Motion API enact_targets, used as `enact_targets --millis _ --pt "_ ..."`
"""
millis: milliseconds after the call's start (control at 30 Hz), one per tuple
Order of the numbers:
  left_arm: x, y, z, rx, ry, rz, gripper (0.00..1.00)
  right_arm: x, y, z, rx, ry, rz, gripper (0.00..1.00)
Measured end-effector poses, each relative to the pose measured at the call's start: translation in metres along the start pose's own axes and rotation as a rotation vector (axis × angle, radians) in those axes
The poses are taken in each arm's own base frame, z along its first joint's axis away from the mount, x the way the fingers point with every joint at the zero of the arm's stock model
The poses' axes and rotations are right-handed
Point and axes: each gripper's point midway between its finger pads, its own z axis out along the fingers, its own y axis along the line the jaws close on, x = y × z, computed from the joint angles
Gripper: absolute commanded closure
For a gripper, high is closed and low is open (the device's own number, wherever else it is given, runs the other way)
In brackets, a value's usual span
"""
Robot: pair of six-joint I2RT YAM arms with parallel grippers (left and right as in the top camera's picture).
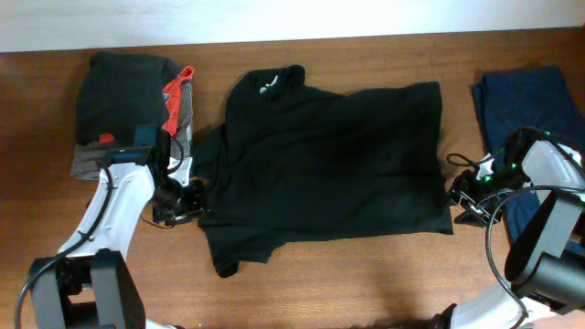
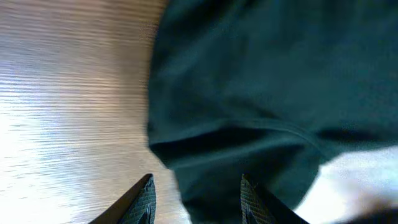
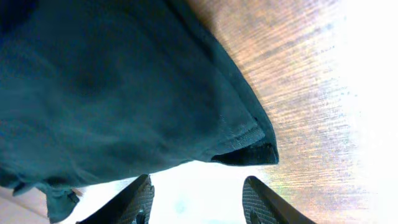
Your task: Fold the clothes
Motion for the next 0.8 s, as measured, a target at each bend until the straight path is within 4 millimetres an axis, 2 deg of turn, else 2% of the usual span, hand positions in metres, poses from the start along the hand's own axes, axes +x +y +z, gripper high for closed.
enact_targets --millis 100,133,300,500,600,667,800 --pt "0.018 -0.004 0.012 0.020 0.057 0.005 0.55 0.003 -0.005 0.008 0.012 0.006 0.020 0.48" --pt "0.030 -0.002 0.021 0.016 0.091 -0.008 0.55 0.004 -0.006 0.010 0.013 0.009 0.026 0.48" --pt "0.063 0.006 0.045 0.022 0.178 -0.083 0.55 0.008 -0.009 0.017 0.014 0.021 0.039 0.48" --pt "0.076 -0.008 0.051 0.082 0.221 -0.100 0.54 0.007 -0.009 0.017 0.014 0.016 0.040 0.47" --pt "0.091 -0.015 0.058 0.088 0.267 -0.093 0.54 0.006 -0.009 0.017 0.013 0.013 0.039 0.47" --pt "0.109 -0.016 0.064 0.085 0.318 -0.099 0.54 0.006 -0.009 0.017 0.013 0.012 0.038 0.47" --pt "0.130 -0.015 0.071 0.079 0.376 -0.117 0.47 0.004 -0.009 0.017 0.012 0.006 0.037 0.47"
